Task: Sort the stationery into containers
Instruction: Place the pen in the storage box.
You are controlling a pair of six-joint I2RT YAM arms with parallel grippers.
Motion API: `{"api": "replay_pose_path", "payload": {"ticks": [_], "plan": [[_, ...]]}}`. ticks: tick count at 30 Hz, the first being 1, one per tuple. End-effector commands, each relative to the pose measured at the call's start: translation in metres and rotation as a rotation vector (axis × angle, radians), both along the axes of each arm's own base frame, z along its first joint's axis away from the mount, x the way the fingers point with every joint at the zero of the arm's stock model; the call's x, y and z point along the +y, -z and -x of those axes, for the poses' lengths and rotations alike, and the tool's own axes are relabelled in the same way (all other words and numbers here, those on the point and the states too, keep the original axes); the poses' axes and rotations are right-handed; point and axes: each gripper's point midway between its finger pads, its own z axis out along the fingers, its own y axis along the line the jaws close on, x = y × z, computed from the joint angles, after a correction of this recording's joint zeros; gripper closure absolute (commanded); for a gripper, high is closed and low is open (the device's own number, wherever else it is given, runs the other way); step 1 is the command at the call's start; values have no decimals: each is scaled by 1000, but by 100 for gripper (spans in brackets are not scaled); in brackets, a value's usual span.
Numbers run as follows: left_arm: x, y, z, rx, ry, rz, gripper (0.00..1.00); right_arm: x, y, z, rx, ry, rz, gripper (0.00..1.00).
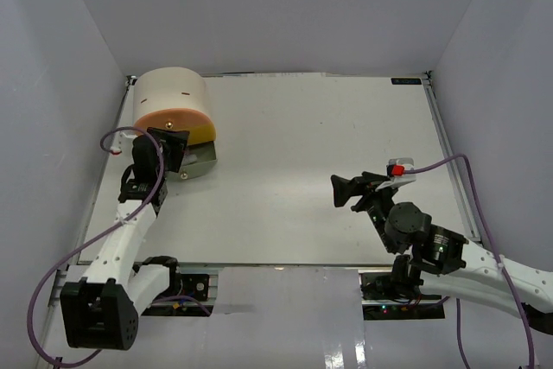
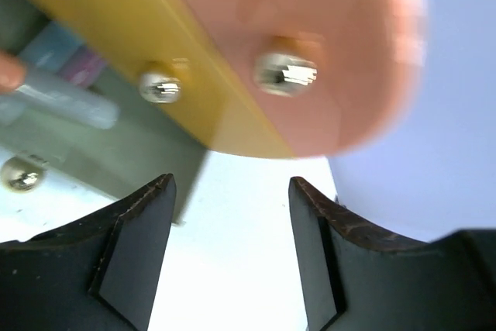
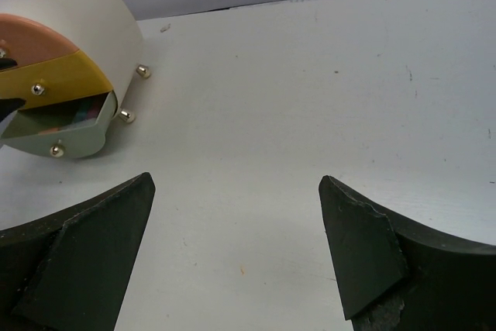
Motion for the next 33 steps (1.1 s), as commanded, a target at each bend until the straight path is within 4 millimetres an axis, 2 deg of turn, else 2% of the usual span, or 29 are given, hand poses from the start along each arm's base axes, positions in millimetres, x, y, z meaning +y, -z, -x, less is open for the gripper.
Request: {"api": "replay_pose_path", "payload": {"ticks": [1,3,6,7,9,10,14,16,22,23,25,27,29,33], "plan": [[-6,-63,11,-155,133,-163,29,-16,-17,-2,-34,53,-33,7],[-11,-64,23,-163,237,-294,28,-20,-17,-2,-41,59,-21,7],[-16,-45,40,-128,371,-439,23,-24,-16,-2,-45,69,-1,7],[-15,-26,47,-85,398,-462,22,-26,-15,-2,-44,75,1,7],[-11,-12,56,-57,420,-515,20,-27,-13,-2,-44,76,14,7],[-11,3,62,-24,434,-518,19,-28,-12,-2,-45,76,16,7],[-6,30,71,29,429,-524,16,-29,-5,-2,-41,77,25,7],[3,46,70,70,391,-549,13,-28,-4,-1,-40,68,24,7],[8,59,59,68,352,-552,10,-27,4,0,-37,55,46,8],[11,66,59,86,340,-555,10,-27,4,0,-38,55,46,8],[13,63,52,57,318,-561,10,-27,4,0,-40,53,50,8],[13,71,52,51,312,-559,11,-27,6,0,-40,50,54,8],[13,65,44,-1,289,-554,13,-27,5,1,-41,47,50,8],[16,71,39,2,275,-562,15,-27,7,1,-43,41,47,8]]}}
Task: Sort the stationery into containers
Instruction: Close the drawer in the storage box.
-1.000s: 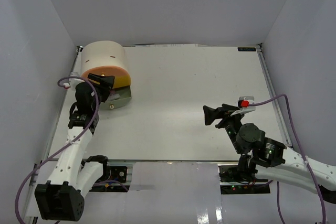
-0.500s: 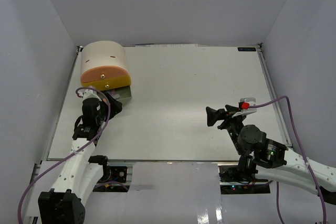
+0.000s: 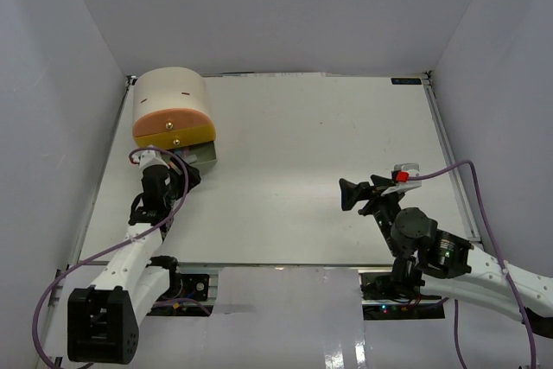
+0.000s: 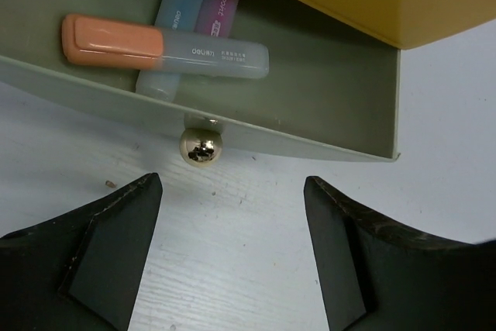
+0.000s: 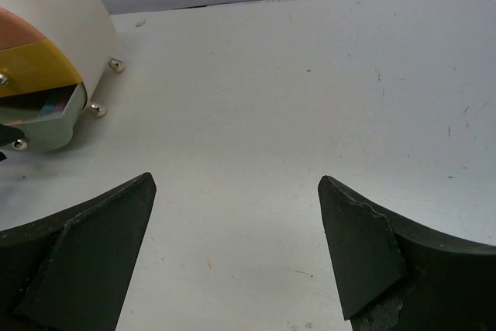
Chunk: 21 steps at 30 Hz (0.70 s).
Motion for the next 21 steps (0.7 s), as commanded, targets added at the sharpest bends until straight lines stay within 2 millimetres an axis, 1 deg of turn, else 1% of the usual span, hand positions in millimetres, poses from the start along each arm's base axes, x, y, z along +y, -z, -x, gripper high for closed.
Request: {"api": "replay_pose_path", "payload": {"ticks": [1,3,11,13,17,21], "plan": [[6,-16,-17,-94,-33,-8,16,-3,-3,0,-15,5,-10,8],[7,-16,-20,-99,-33,-15,16,-3,-2,0,-15,5,-8,9],[6,-15,-29,-128,-34,-12,27,-4,1,0,-15,5,-10,8],[6,-19,-32,-151,-31,-10,27,-5,1,0,-16,5,-11,8],[2,-18,-38,-160,-14,-2,29,-4,3,0,-13,8,-2,9],[-1,-23,-47,-190,4,-1,29,-3,3,0,-13,5,1,8]]}}
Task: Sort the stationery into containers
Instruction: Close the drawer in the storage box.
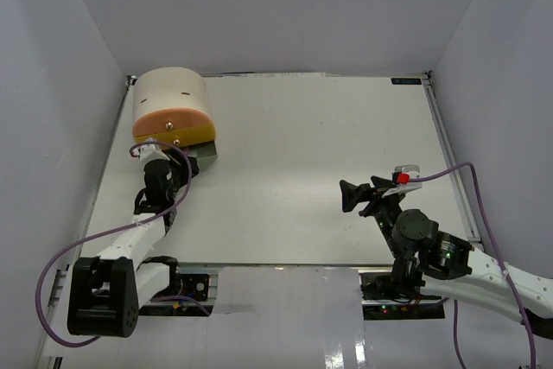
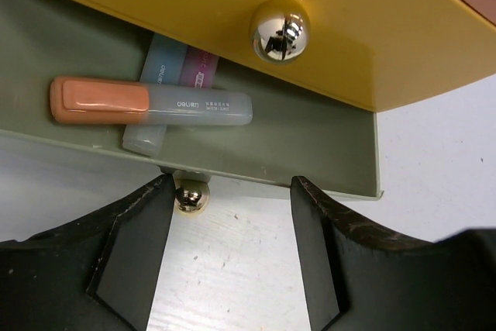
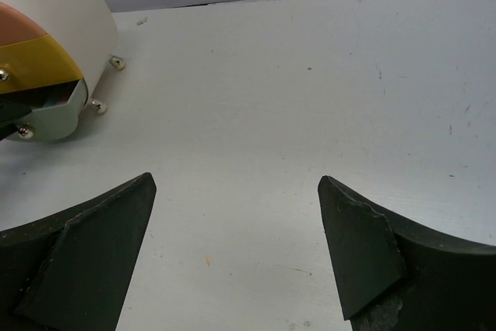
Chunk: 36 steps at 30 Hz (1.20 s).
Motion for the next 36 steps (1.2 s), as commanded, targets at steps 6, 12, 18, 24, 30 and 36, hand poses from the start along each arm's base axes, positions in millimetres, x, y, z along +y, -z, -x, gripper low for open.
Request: {"api": "replay_pose_path", "payload": {"ticks": [6,12,18,24,30,36], "plan": [[-6,-25,-24,-123,48,-13,29,-2,3,-2,-6,17,12,8],[-7,-35,-34,-173,69,-55,28,0,5,-3,-2,16,21,8],[-7,-48,-37,-235,85,-92,28,2,7,-2,0,9,29,8],[-7,-50,-32,-228,81,-73,28,4,12,-3,9,10,41,8],[-11,-39,-31,-192,110,-78,28,5,11,-3,9,5,48,8],[-22,-34,-12,-123,168,-46,31,1,10,-3,2,12,35,8]]}}
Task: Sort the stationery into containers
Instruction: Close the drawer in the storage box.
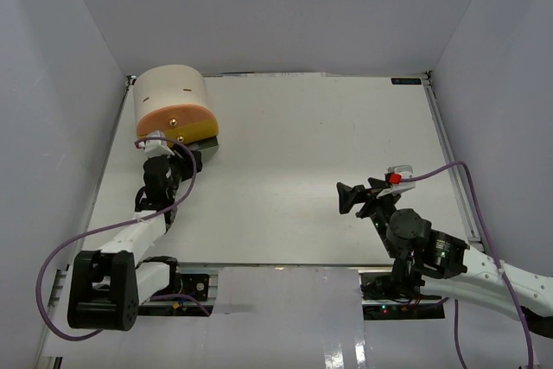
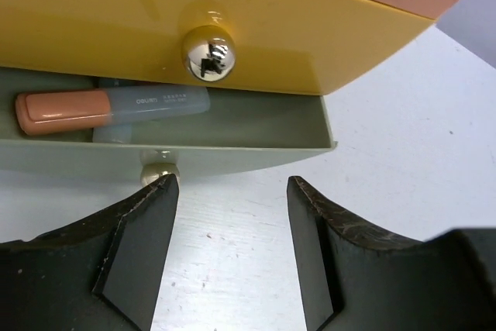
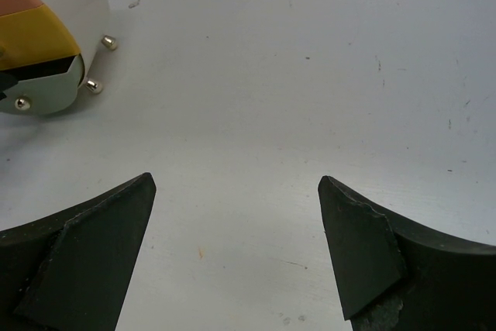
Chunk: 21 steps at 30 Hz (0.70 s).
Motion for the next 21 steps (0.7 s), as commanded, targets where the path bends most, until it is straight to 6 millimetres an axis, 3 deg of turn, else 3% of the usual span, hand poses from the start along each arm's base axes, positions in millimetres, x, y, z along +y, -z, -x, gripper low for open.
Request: {"api": "replay_pose_path", "payload": {"ticks": [1,4,10,21], "plan": [[-4,-10,9,2,22,13,32,-5,-1,-1,-15,21,-13,8],[6,-2,7,31,-39,7,32,-4,-2,-2,-13,21,-6,8],[3,8,-9,54,-21,-8,32,-1,-1,-1,-8,12,-4,8],[12,4,-31,-13,-89,8,32,-3,1,-2,-9,21,0,8]]}}
